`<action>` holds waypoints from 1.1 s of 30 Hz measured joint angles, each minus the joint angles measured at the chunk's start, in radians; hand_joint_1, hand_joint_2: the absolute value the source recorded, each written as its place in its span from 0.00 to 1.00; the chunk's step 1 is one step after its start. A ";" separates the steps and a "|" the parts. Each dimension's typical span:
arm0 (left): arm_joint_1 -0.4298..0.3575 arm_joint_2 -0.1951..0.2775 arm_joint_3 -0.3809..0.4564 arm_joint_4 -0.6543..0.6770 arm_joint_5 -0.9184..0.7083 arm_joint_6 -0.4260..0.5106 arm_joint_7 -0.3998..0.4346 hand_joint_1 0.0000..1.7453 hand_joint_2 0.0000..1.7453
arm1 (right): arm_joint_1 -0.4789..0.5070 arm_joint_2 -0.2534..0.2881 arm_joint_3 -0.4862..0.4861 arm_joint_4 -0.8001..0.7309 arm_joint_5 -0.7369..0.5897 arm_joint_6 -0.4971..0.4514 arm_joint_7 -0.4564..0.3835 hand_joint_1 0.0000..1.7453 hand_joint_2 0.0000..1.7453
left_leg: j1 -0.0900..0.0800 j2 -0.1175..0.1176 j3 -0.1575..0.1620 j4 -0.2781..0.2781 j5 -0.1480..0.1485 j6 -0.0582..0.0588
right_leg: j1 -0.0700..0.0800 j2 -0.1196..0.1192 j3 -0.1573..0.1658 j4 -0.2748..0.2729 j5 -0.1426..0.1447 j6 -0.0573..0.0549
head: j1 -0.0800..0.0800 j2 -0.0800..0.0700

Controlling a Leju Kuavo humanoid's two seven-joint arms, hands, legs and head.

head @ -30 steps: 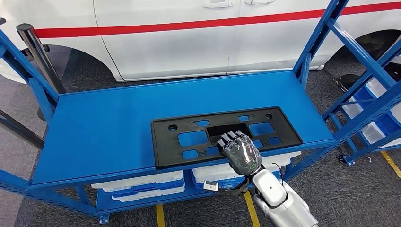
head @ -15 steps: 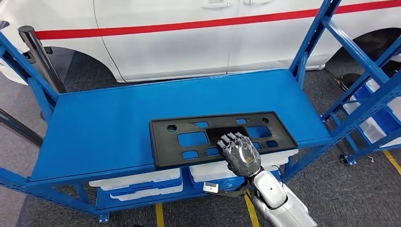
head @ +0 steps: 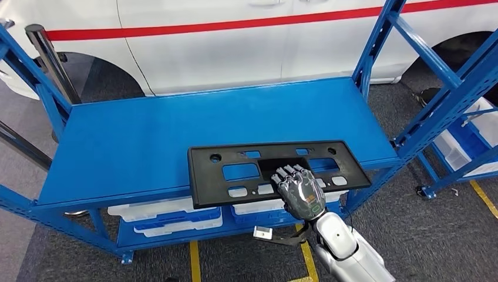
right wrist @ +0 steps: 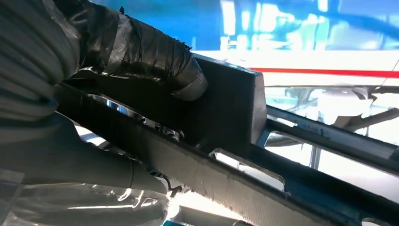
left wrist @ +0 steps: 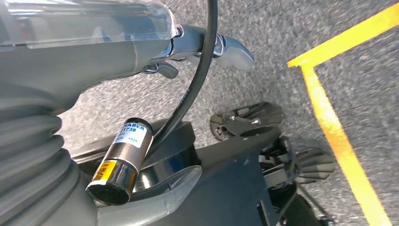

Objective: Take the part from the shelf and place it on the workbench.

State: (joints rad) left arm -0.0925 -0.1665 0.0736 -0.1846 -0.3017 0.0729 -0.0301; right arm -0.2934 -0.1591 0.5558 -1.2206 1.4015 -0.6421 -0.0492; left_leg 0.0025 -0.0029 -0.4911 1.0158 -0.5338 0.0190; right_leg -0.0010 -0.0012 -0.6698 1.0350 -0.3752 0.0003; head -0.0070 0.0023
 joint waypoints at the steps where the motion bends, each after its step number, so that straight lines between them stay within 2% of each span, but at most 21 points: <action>1: 0.000 0.000 0.000 0.000 0.000 0.000 0.000 0.00 1.00 | 0.000 0.000 0.000 0.000 -0.001 0.000 -0.001 1.00 1.00 | -0.001 0.000 -0.006 -0.002 0.010 0.003 | -0.001 0.000 0.000 -0.004 0.008 0.007 | 0.000 0.000; 3: 0.000 -0.001 0.000 0.000 -0.002 0.000 0.000 0.00 1.00 | 0.001 -0.001 0.000 -0.002 -0.003 0.000 -0.004 1.00 1.00 | 0.003 0.003 -0.015 -0.013 0.029 0.016 | -0.004 0.002 -0.007 0.004 -0.003 0.020 | 0.001 0.000; 5: -0.001 -0.002 0.000 0.000 -0.004 0.000 0.000 0.00 1.00 | 0.002 -0.002 -0.001 -0.002 -0.004 0.000 -0.006 1.00 1.00 | 0.007 0.007 -0.032 -0.020 0.054 0.028 | -0.009 0.003 -0.032 0.073 -0.080 0.028 | 0.001 0.000; 7: -0.001 -0.002 0.000 0.000 -0.007 0.000 0.000 0.00 1.00 | 0.003 -0.002 -0.001 -0.002 -0.003 0.000 -0.007 1.00 1.00 | 0.007 0.009 -0.059 -0.018 0.075 0.031 | -0.012 0.003 -0.064 0.196 -0.170 0.035 | 0.002 0.000; 8: 0.000 -0.002 0.000 0.000 -0.009 0.000 0.000 0.00 1.00 | 0.003 -0.002 -0.001 -0.002 -0.002 -0.001 -0.008 1.00 1.00 | 0.007 0.010 -0.074 -0.016 0.084 0.030 | -0.014 0.003 -0.068 0.244 -0.188 0.039 | 0.002 0.000; 9: 0.000 -0.002 0.000 0.000 -0.011 0.000 0.000 0.00 1.00 | 0.004 -0.002 -0.001 -0.002 0.000 -0.001 -0.009 1.00 1.00 | 0.007 0.010 -0.089 -0.013 0.093 0.028 | -0.016 0.002 -0.059 0.264 -0.185 0.042 | 0.002 0.000; 10: 0.000 -0.002 0.000 0.000 -0.012 0.000 0.000 0.00 1.00 | 0.003 -0.002 -0.001 -0.003 0.002 -0.001 -0.009 1.00 1.00 | 0.008 0.010 -0.103 -0.009 0.101 0.026 | -0.017 0.002 -0.030 0.247 -0.166 0.043 | 0.002 0.000; 11: 0.000 -0.002 0.000 0.000 -0.013 0.000 0.000 0.00 1.00 | 0.003 -0.003 -0.001 -0.004 0.004 -0.002 -0.009 1.00 1.00 | 0.008 0.010 -0.116 -0.005 0.107 0.023 | -0.019 0.002 0.014 0.197 -0.142 0.043 | 0.002 0.000; 13: 0.000 -0.002 0.000 -0.001 -0.015 0.000 0.000 0.00 1.00 | 0.000 -0.004 -0.002 -0.008 0.009 -0.002 -0.010 1.00 1.00 | 0.007 0.010 -0.134 0.004 0.118 0.014 | -0.018 0.003 0.112 0.062 -0.130 0.036 | 0.001 0.000; 15: 0.000 -0.002 0.000 -0.001 -0.019 0.000 0.000 0.00 1.00 | -0.002 -0.005 -0.004 -0.012 0.017 -0.003 -0.011 1.00 1.00 | 0.005 0.010 -0.141 0.006 0.131 0.001 | -0.012 0.006 0.152 -0.008 -0.140 0.023 | 0.001 0.000; 18: 0.000 -0.002 0.000 -0.001 -0.024 0.000 0.000 0.00 1.00 | -0.005 -0.008 -0.004 -0.013 0.029 -0.005 -0.011 1.00 1.00 | 0.007 0.007 -0.152 0.012 0.133 -0.018 | -0.012 0.004 0.138 -0.020 -0.118 -0.003 | 0.001 0.000; 20: 0.001 -0.002 0.001 -0.001 -0.025 -0.001 0.001 0.00 1.00 | -0.008 -0.008 -0.004 -0.014 0.033 -0.005 -0.011 1.00 1.00 | 0.009 0.005 -0.177 0.074 0.063 -0.025 | -0.016 0.000 0.118 -0.026 -0.096 -0.021 | 0.000 0.000; 22: 0.000 -0.002 0.001 -0.001 -0.026 0.000 0.002 0.00 1.00 | -0.011 -0.009 -0.004 -0.014 0.035 -0.005 -0.011 1.00 1.00 | 0.009 0.004 -0.211 0.198 -0.033 -0.028 | -0.012 -0.001 0.091 -0.024 -0.075 -0.028 | 0.000 0.000; 23: -0.001 -0.002 0.001 -0.001 -0.027 0.000 0.002 0.00 1.00 | -0.011 -0.010 -0.004 -0.014 0.035 -0.005 -0.011 1.00 1.00 | 0.009 0.005 -0.219 0.256 -0.058 -0.029 | -0.010 -0.001 0.075 -0.022 -0.065 -0.028 | 0.000 0.000; 24: -0.001 -0.002 0.001 -0.001 -0.027 0.000 0.002 0.00 1.00 | -0.011 -0.011 -0.004 -0.014 0.035 -0.005 -0.011 1.00 1.00 | 0.009 0.005 -0.216 0.288 -0.059 -0.029 | -0.009 -0.001 0.060 -0.020 -0.055 -0.027 | 0.000 0.000; 25: -0.001 -0.002 0.001 -0.001 -0.027 0.000 0.003 0.00 1.00 | -0.011 -0.013 -0.004 -0.014 0.035 -0.005 -0.011 1.00 1.00 | 0.009 0.005 -0.196 0.287 -0.041 -0.028 | -0.009 -0.002 0.045 -0.016 -0.046 -0.026 | 0.000 0.000; 26: -0.002 -0.002 0.001 -0.001 -0.027 0.001 0.003 0.00 1.00 | -0.013 -0.015 -0.005 -0.014 0.035 -0.005 -0.011 1.00 1.00 | 0.009 0.004 -0.157 0.247 -0.014 -0.025 | -0.008 -0.002 0.031 -0.012 -0.037 -0.024 | 0.000 0.000; 27: -0.003 -0.002 0.001 -0.001 -0.027 0.001 0.003 0.00 1.00 | -0.015 -0.017 -0.006 -0.014 0.035 -0.005 -0.010 1.00 1.00 | 0.009 0.004 -0.106 0.183 0.005 -0.020 | -0.008 -0.001 0.019 -0.007 -0.030 -0.022 | 0.000 0.000; 29: -0.008 -0.002 0.001 -0.002 -0.027 0.001 0.003 0.00 1.00 | -0.020 -0.023 -0.013 -0.015 0.033 -0.005 -0.007 1.00 1.00 | 0.005 0.003 -0.011 0.045 0.006 -0.011 | -0.006 -0.001 0.002 0.001 -0.015 -0.012 | 0.000 0.000; 31: -0.011 -0.002 0.003 -0.003 -0.027 0.002 0.003 0.00 1.00 | -0.027 -0.028 -0.021 -0.016 0.029 -0.004 -0.005 1.00 1.00 | 0.000 0.002 0.014 -0.010 -0.005 -0.006 | -0.006 -0.002 -0.003 0.000 0.002 0.000 | 0.001 0.000; 33: -0.012 -0.002 0.007 -0.003 -0.026 0.002 0.003 0.00 1.00 | -0.030 -0.035 -0.029 -0.016 0.020 -0.003 -0.004 1.00 1.00 | 0.002 0.005 0.001 -0.015 0.014 0.006 | -0.008 0.001 -0.009 -0.002 0.009 0.014 | 0.001 0.000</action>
State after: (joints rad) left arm -0.1046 -0.1689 0.0803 -0.1877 -0.3277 0.0746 -0.0271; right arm -0.3239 -0.1941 0.5272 -1.2367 1.4218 -0.6449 -0.0533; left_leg 0.0047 0.0020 -0.4900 1.0010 -0.5193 0.0250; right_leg -0.0093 -0.0006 -0.6786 1.0331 -0.3661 0.0139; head -0.0062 0.0023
